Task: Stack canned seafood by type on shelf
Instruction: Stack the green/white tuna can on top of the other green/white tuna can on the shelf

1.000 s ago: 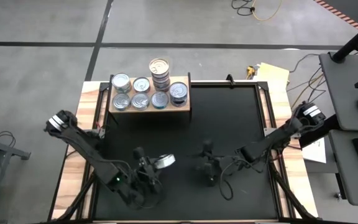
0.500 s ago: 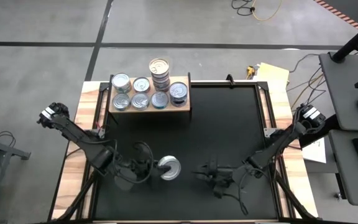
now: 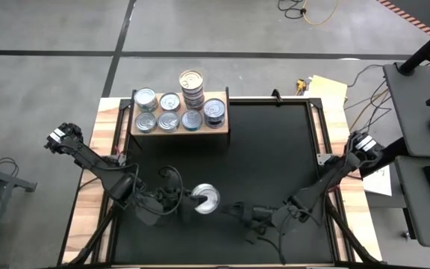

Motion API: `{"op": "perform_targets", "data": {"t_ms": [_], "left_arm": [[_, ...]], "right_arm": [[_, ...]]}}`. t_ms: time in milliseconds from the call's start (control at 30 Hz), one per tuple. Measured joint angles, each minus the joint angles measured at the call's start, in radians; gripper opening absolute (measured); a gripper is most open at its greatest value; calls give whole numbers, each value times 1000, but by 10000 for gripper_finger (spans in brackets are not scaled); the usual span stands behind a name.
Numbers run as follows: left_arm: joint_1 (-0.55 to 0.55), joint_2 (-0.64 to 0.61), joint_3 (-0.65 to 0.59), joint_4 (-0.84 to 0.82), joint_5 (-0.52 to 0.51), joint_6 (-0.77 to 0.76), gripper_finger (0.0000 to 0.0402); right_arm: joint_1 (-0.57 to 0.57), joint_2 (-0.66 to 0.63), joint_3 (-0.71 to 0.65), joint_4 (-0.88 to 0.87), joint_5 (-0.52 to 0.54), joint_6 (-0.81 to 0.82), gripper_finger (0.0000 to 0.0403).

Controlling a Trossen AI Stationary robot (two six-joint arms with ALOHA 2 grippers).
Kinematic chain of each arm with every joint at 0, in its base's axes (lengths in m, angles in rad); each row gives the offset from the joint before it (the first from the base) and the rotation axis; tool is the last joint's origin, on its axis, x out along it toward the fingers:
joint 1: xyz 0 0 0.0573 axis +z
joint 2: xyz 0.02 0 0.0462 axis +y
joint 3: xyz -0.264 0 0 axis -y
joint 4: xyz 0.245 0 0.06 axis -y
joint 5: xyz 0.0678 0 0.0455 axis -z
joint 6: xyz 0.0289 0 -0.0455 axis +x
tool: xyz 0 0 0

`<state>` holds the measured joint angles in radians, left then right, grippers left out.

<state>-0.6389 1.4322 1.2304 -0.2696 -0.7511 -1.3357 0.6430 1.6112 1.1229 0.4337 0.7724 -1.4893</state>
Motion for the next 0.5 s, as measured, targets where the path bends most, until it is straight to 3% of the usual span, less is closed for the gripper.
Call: {"op": "perform_targets", "data": {"t_ms": [267, 500], "left_arm": [[9, 11, -30, -40, -2, 125, 112], [25, -41, -141, -31, 4, 241, 112]], "right_arm": [[-34, 100, 97, 14, 212, -56, 207], [-26, -3, 6, -6, 218, 105, 207]]}}
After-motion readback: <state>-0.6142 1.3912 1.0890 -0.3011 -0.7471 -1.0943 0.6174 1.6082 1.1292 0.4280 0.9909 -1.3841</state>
